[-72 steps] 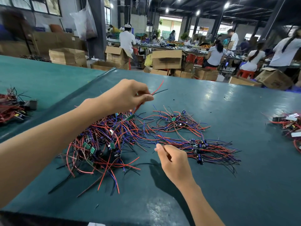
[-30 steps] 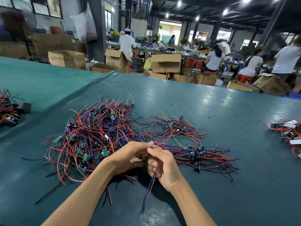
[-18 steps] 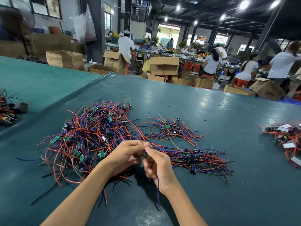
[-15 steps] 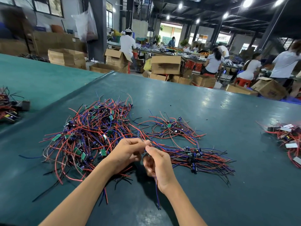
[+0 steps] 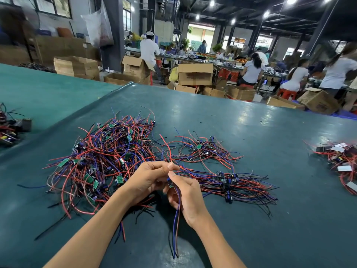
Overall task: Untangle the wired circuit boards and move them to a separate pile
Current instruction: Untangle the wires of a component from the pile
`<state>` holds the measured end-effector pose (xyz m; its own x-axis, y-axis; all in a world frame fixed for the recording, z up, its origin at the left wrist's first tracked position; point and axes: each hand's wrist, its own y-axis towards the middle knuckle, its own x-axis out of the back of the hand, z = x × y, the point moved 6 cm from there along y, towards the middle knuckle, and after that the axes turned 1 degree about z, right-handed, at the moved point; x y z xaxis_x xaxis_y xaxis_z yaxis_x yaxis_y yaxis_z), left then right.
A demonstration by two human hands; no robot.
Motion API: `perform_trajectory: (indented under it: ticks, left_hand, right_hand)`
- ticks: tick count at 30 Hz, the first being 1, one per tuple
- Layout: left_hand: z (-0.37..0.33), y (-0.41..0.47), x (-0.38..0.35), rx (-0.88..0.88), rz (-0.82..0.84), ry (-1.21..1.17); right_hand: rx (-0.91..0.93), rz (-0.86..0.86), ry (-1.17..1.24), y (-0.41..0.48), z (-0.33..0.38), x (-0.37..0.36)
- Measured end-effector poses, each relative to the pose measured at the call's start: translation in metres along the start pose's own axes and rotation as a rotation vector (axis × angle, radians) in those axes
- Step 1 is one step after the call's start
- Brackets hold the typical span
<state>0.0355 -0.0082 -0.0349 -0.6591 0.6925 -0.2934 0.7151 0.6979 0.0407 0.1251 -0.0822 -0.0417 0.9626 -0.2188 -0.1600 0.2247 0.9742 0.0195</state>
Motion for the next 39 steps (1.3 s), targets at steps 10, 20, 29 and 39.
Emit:
perform_trajectory:
  ticks: [10,20,29,39]
  left_hand:
    - [0.006,0.003,0.003,0.004,0.031,0.021]
    - [-0.007,0.005,-0.003,-0.035,-0.061,0.175]
    - [-0.042,0.038,0.013,-0.016,-0.371,0.405]
    - [-0.048,0.053,0.022,0.204,-0.457,0.014]
  right_hand:
    - [0.001,-0.027,0.016,-0.001,-0.001,0.004]
    - [-0.071,-0.049,-0.022,0.001,-0.004,0.008]
    - [-0.063,-0.033,-0.003,-0.005,0.002,0.009]
    - [-0.013,0.033,0.007,-0.01,0.004,0.001]
